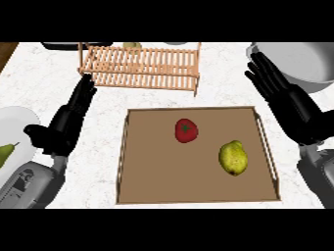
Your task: Pick the tomato from the tray and place it in the tiered shelf
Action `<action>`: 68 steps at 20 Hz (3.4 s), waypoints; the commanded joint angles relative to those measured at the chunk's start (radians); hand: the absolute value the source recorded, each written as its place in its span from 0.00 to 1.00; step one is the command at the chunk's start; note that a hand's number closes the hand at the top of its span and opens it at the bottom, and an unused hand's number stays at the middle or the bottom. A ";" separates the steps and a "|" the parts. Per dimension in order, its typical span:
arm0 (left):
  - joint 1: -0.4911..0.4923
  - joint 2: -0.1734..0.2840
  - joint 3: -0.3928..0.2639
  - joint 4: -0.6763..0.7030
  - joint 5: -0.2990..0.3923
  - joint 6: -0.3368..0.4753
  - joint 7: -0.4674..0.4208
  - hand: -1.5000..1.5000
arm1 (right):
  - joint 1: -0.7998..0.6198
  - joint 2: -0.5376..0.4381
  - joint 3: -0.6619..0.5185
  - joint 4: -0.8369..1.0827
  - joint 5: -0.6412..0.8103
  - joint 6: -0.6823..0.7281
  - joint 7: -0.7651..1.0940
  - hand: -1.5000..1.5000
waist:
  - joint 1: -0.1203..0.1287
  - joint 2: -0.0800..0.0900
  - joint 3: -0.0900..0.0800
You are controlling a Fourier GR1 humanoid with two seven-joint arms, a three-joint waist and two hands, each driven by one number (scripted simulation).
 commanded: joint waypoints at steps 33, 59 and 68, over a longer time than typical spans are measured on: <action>0.182 0.059 -0.071 0.066 -0.087 -0.102 0.130 0.50 | -0.175 -0.120 0.408 0.039 0.898 -0.161 1.248 0.00 | 0.073 0.003 -0.018; 0.236 0.056 -0.017 0.060 -0.094 -0.122 0.099 0.50 | -0.523 0.464 0.320 0.689 1.035 0.002 1.431 0.00 | 0.024 -0.004 -0.009; 0.202 0.040 -0.016 0.051 -0.115 -0.129 0.139 0.50 | -0.493 0.471 0.348 0.750 1.033 -0.019 1.431 0.00 | 0.045 0.003 -0.007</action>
